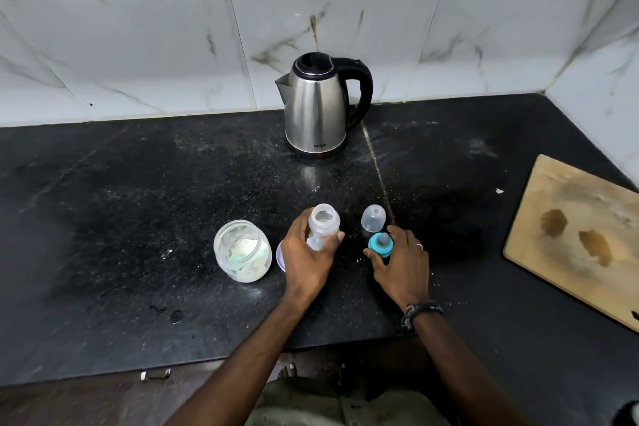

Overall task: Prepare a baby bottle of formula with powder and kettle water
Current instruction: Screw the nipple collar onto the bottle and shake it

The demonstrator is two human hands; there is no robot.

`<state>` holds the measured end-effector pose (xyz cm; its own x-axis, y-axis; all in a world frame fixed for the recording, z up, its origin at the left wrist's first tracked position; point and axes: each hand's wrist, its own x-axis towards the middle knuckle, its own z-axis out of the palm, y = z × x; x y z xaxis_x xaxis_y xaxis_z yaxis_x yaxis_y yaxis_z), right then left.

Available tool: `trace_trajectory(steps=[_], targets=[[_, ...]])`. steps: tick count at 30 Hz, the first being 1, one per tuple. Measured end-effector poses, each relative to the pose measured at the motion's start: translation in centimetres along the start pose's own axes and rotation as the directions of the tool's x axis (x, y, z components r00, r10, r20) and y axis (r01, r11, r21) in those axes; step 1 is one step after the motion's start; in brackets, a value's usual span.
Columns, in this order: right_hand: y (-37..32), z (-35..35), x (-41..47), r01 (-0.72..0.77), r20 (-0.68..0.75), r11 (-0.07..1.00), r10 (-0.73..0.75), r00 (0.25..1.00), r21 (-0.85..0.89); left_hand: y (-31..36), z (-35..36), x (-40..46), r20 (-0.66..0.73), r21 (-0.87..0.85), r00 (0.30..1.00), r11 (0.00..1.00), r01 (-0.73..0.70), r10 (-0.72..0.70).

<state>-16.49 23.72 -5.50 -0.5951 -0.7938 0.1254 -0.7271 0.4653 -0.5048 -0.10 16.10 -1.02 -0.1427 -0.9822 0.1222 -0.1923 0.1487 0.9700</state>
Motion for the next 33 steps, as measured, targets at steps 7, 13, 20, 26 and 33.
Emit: trace_trajectory(steps=[7,13,20,26,33], targets=[[0.3,0.0,-0.1,0.015,0.004,0.998,-0.015,1.0,0.066,0.2,-0.3,-0.3,0.0,0.01,1.0,1.0,0.001,-0.001],[-1.4,-2.1,-0.3,0.069,-0.087,0.968,-0.05,0.995,0.242,0.0,-0.7,-0.6,0.013,-0.012,1.0,1.0,-0.005,0.006],[-6.7,-7.5,0.9,0.16,-0.038,0.801,-0.169,0.985,0.577,-0.1,-0.7,-1.1,0.053,-0.055,0.999,0.998,-0.007,0.01],[-9.1,-9.3,1.3,0.255,0.123,0.769,-0.396,0.91,0.586,0.4,-0.5,-1.6,0.114,-0.145,0.993,0.989,-0.027,0.043],[-8.9,-8.5,2.1,0.285,0.291,0.854,-0.433,0.853,0.435,0.1,-0.5,-1.4,0.118,-0.12,0.989,0.99,-0.078,0.092]])
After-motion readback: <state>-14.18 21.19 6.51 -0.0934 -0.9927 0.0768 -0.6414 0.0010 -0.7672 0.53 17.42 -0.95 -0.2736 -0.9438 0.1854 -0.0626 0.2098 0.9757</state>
